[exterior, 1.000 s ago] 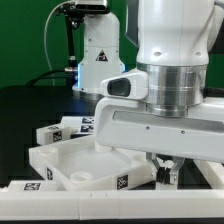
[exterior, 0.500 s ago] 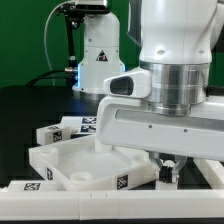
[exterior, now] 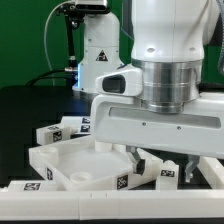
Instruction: Assemble square table
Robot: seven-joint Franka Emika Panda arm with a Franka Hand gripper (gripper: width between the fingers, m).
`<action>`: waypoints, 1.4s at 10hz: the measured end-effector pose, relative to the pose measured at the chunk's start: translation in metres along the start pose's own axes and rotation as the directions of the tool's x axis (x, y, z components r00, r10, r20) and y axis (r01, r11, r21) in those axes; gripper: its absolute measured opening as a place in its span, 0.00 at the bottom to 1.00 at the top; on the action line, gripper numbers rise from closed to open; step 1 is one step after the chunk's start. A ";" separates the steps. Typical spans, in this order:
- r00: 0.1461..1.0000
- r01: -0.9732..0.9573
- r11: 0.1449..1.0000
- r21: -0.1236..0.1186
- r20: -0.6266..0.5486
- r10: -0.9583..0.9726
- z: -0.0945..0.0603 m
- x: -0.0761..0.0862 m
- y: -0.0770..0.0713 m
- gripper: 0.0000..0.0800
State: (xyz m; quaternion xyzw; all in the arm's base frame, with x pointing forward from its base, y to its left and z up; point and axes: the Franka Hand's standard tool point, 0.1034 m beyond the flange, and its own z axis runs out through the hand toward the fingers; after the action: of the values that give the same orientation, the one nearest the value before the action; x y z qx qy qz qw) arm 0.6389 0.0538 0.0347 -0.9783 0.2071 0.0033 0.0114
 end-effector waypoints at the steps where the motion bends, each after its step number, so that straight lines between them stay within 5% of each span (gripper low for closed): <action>1: 1.000 -0.002 1.000 0.002 -0.002 0.002 0.003 -0.003 -0.005 0.78; 8: 1.000 -0.001 1.000 -0.002 0.000 0.001 0.017 -0.009 -0.009 0.81; 10: 1.000 -0.001 1.000 -0.002 0.000 0.001 0.017 -0.009 -0.009 0.36; 12: 1.000 -0.009 1.000 0.000 0.001 0.009 0.014 -0.010 -0.011 0.35; 14: 1.000 -0.025 1.000 0.015 -0.003 0.025 -0.007 -0.012 -0.021 0.35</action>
Offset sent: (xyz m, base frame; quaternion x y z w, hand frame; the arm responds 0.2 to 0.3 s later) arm -0.0057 0.0079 -0.0149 -0.0030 0.0162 0.0054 0.9998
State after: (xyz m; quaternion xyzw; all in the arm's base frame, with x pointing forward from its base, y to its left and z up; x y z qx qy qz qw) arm 0.6364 0.0783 0.0420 -0.9754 0.2195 0.0005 0.0186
